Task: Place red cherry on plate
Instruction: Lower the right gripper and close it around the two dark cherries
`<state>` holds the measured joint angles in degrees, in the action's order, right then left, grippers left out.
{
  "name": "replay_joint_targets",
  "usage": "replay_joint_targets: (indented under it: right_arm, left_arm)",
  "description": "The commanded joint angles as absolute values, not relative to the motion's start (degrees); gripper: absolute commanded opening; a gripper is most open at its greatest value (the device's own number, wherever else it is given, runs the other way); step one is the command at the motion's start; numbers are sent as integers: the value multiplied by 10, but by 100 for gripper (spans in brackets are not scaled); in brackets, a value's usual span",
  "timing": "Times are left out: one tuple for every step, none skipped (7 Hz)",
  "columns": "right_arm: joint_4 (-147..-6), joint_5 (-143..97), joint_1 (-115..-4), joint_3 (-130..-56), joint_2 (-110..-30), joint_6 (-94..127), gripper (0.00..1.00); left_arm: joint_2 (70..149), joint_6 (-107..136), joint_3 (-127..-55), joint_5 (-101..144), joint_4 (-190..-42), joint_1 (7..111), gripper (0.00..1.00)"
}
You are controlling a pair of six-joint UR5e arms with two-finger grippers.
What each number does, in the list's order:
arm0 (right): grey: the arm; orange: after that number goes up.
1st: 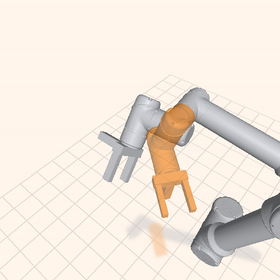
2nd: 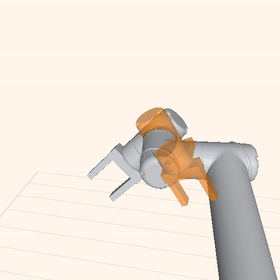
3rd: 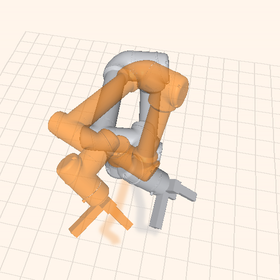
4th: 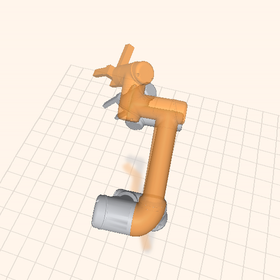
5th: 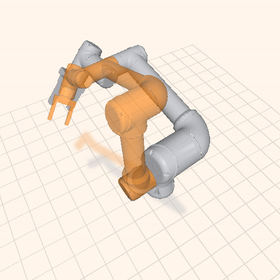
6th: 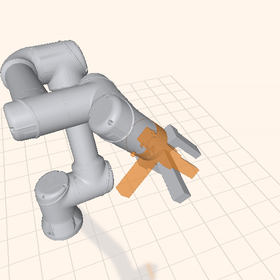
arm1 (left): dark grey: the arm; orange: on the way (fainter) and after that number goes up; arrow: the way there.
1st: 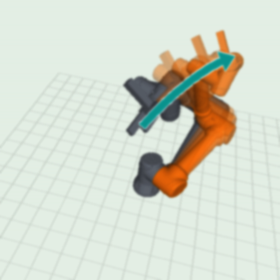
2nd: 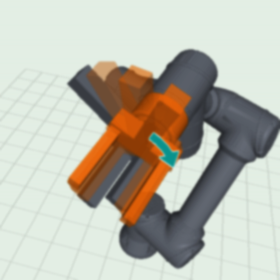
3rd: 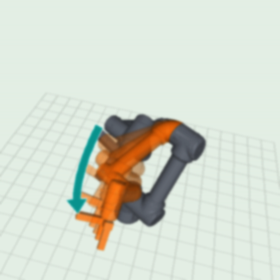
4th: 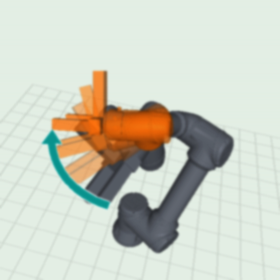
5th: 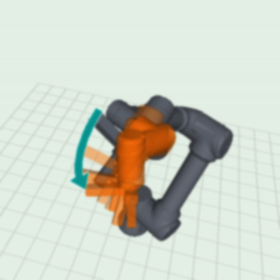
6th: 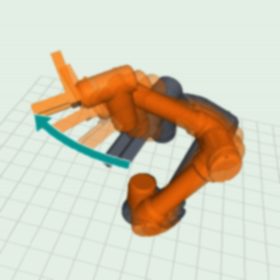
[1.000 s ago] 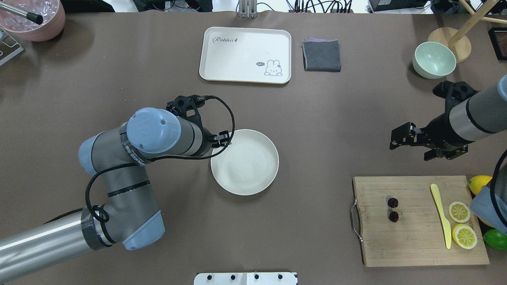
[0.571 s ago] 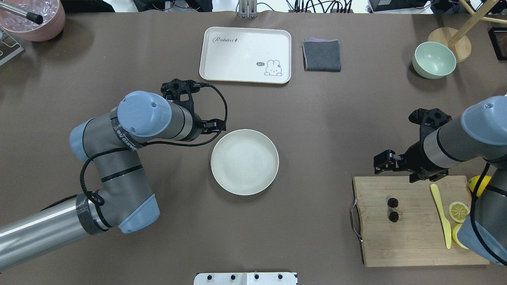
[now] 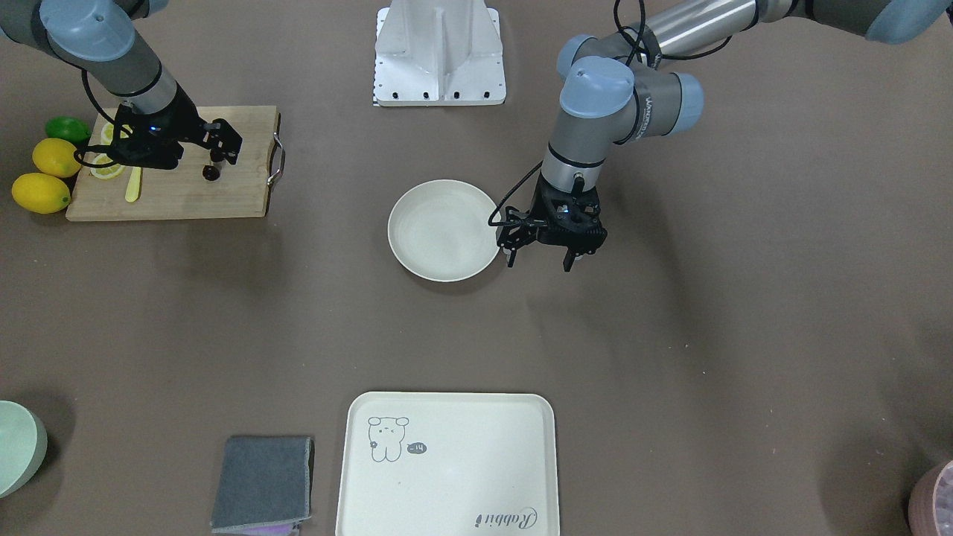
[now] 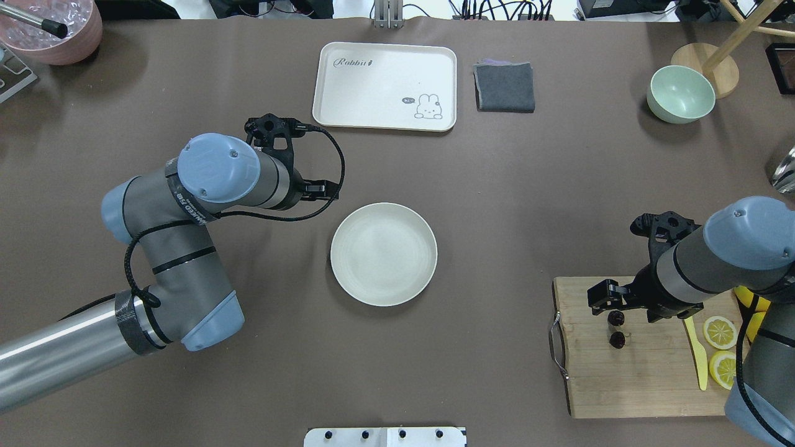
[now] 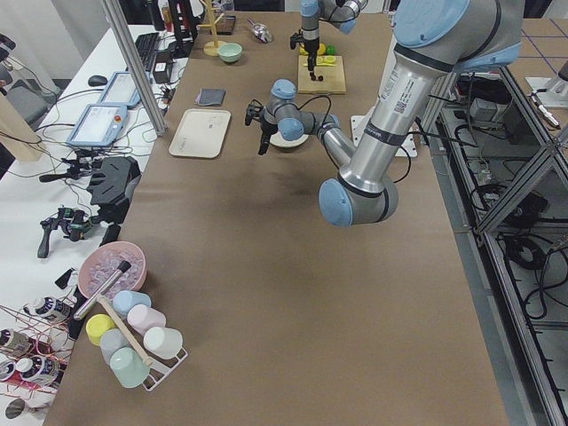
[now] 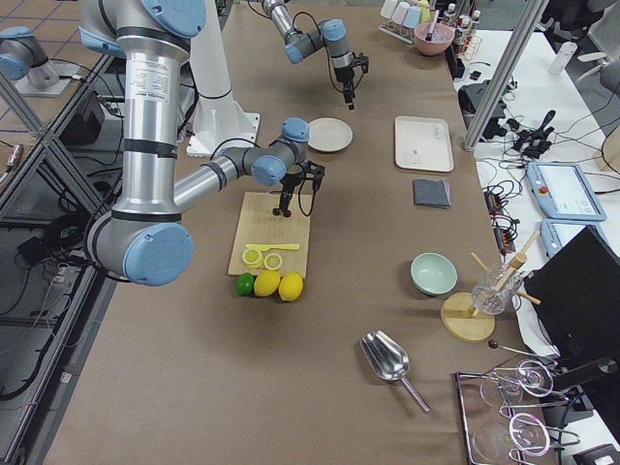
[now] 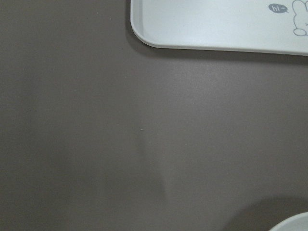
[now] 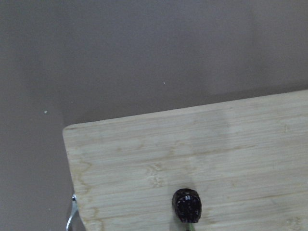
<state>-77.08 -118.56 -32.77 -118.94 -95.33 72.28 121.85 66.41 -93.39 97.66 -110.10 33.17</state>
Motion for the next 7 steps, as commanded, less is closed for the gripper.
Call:
replay_joint_targets:
  right_arm:
    - [-772,-1180,-307,-1197,-971,722,68]
    - [-771,-1172,-296,-1198,-975,722,63]
    - [-771,-1171,-290,-1204,-987,722,59]
    - [-771,-1171,-287,-1215,-996,722,48]
    - [-772,-1171,-287,-1218,-998,722,21]
    - [-772,-1170,-287,-1217,-998,722,0]
    - [-772,-1159,-286,-1216,-997,722,0]
  left_arm:
    - [1212,664,-934,976,-1101,334,98]
    - [1212,664,-935,976,-1101,334,98]
    - [1213,664,-936,976,-1101,334,98]
    - [1213,664,-936,976,-1101,334,98]
    - [1213,664,-937,976,-1101,334,98]
    - [1213,664,-937,976,-1101,334,98]
    - [1213,664,-936,976,-1101,333,98]
